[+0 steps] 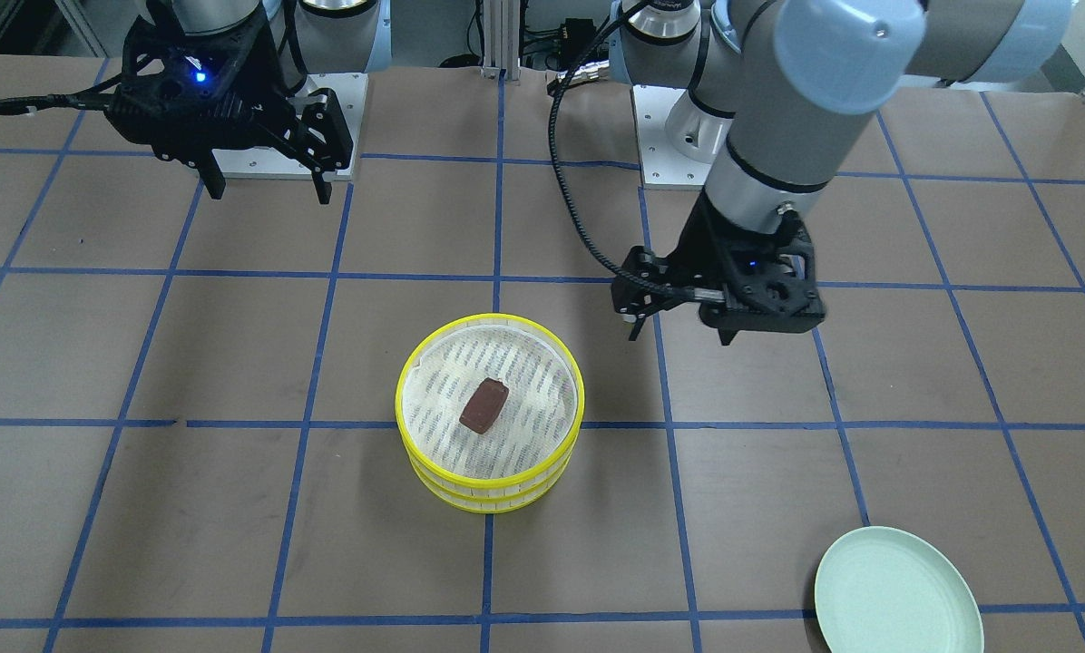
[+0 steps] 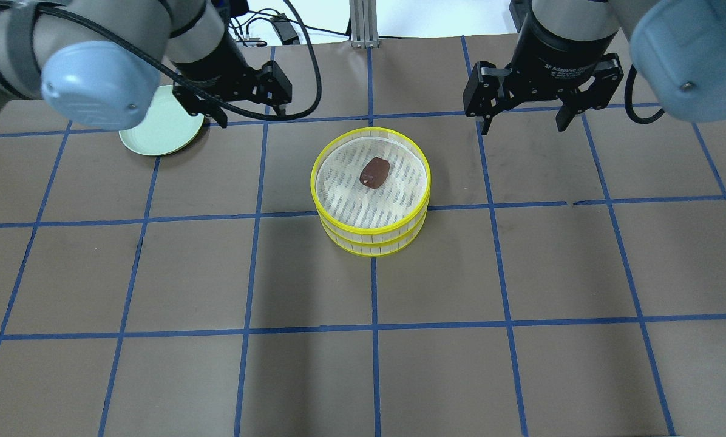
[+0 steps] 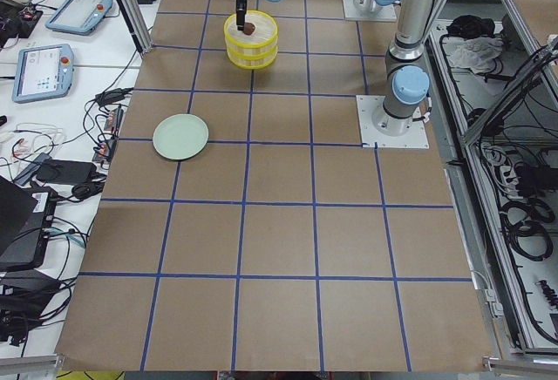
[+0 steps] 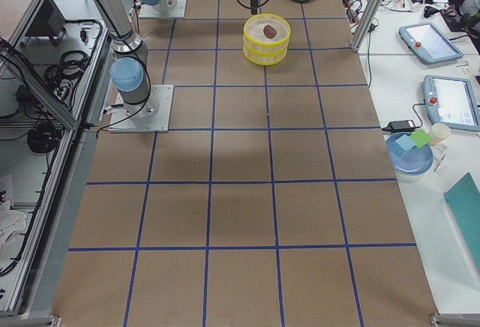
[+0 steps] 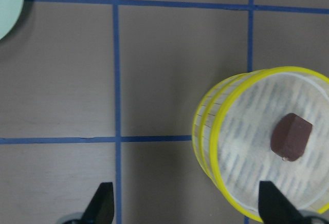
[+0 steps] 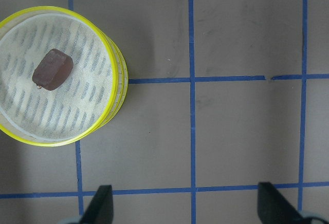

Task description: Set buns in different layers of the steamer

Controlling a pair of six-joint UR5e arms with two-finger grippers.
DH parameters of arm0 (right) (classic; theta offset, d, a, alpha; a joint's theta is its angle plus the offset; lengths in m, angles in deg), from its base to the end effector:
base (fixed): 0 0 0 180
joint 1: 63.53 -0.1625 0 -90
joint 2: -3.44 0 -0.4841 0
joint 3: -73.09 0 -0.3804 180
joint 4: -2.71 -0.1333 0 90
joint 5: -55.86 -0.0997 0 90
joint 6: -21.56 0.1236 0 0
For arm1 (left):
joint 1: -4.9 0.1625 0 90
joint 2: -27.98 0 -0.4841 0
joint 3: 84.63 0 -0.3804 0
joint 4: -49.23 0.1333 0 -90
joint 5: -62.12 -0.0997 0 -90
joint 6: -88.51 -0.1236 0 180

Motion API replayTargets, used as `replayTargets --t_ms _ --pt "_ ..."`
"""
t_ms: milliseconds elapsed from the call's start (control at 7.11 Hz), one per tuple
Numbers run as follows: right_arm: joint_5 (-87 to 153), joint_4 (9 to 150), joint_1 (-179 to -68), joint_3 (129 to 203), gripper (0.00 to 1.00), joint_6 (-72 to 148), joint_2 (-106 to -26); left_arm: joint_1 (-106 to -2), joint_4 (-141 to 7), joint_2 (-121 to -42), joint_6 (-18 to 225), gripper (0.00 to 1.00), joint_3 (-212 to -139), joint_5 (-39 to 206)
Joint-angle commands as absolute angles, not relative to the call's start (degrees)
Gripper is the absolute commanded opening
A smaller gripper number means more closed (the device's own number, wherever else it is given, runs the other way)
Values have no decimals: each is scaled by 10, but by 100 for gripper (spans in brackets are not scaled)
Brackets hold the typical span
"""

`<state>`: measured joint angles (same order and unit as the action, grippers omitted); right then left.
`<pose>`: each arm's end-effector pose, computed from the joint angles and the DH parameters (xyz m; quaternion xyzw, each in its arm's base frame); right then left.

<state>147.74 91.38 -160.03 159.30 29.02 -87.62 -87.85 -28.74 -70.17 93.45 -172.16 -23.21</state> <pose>0.1824 -0.4595 0.5615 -0.0089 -0.9994 0.0325 0.0125 -0.1701 -0.5524 0.4927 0.0168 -0.9975 0.0525 0.0443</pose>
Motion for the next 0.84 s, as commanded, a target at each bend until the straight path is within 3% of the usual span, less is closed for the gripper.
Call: replayTargets --t_ms 0,703 --pt "1478 914 -1600 1593 100 289 -877 -823 -346 -653 895 100 -1717 -268" --pt "1477 917 -1599 1593 100 290 -876 -792 -434 -597 861 100 -1726 -309"
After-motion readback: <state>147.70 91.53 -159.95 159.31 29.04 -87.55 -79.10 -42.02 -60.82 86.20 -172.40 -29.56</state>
